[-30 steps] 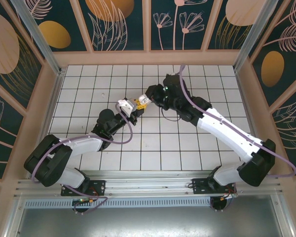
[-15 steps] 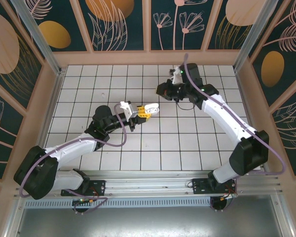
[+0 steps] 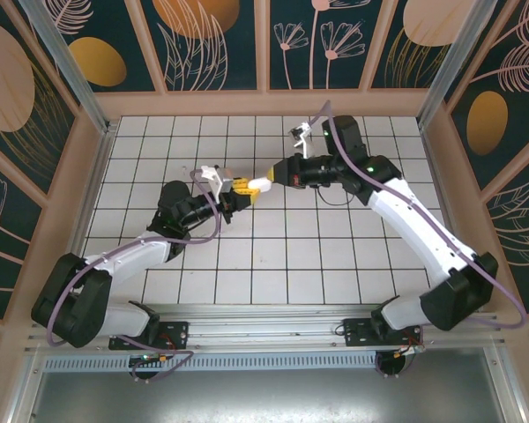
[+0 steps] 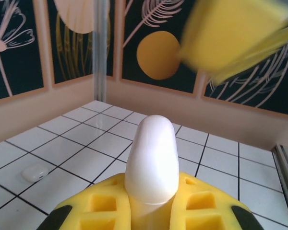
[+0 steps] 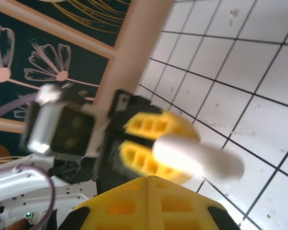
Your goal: Insert the wireless bluetooth earbuds into the charging case
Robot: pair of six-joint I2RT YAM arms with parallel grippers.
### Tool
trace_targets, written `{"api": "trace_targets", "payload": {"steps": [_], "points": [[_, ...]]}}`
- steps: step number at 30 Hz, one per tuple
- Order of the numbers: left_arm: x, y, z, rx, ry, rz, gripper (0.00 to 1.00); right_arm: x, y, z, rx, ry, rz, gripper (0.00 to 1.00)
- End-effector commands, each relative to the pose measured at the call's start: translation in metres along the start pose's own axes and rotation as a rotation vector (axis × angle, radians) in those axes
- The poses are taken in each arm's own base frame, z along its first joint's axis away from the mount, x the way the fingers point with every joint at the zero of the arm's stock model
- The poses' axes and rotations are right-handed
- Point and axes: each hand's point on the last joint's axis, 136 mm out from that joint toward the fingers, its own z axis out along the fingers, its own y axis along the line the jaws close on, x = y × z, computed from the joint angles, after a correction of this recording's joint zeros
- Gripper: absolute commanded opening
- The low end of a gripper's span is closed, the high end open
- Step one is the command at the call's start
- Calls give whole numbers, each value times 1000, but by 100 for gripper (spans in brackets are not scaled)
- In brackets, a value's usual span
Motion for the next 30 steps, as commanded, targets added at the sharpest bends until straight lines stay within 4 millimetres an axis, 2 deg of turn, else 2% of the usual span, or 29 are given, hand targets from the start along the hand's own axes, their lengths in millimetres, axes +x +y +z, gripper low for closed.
{"api": "trace_targets", "payload": {"steps": [1,3,5,8,10,13,16,17,19,22,25,30], "points": [[-9,3,-1,-1,-37,-52,0,-1,-6,-19,25,-47,-35,7],[-4,16,0,-51,-20,-91,0,-12,-18,-27,69,-105,-17,9],[2,31,-1,-99,-10,-140,0,-27,-41,-36,167,-180,16,14],[15,59,4,-154,26,-259,0,-49,-86,-51,328,-279,82,24],[29,79,13,-168,80,-352,0,-62,-124,-60,464,-334,139,29],[50,106,29,-174,148,-484,0,-78,-171,-59,615,-346,168,39],[91,141,33,-254,219,-623,0,-94,-212,-41,707,-300,177,43],[95,153,38,-281,233,-639,0,-98,-224,-36,731,-283,192,44],[124,173,39,-350,315,-679,0,-106,-256,-21,790,-237,232,47],[156,189,41,-407,424,-697,0,-112,-299,1,874,-164,285,51],[179,201,37,-467,517,-703,3,-118,-331,21,912,-109,318,55],[200,218,27,-547,613,-690,9,-136,-363,40,939,-114,337,64]]}}
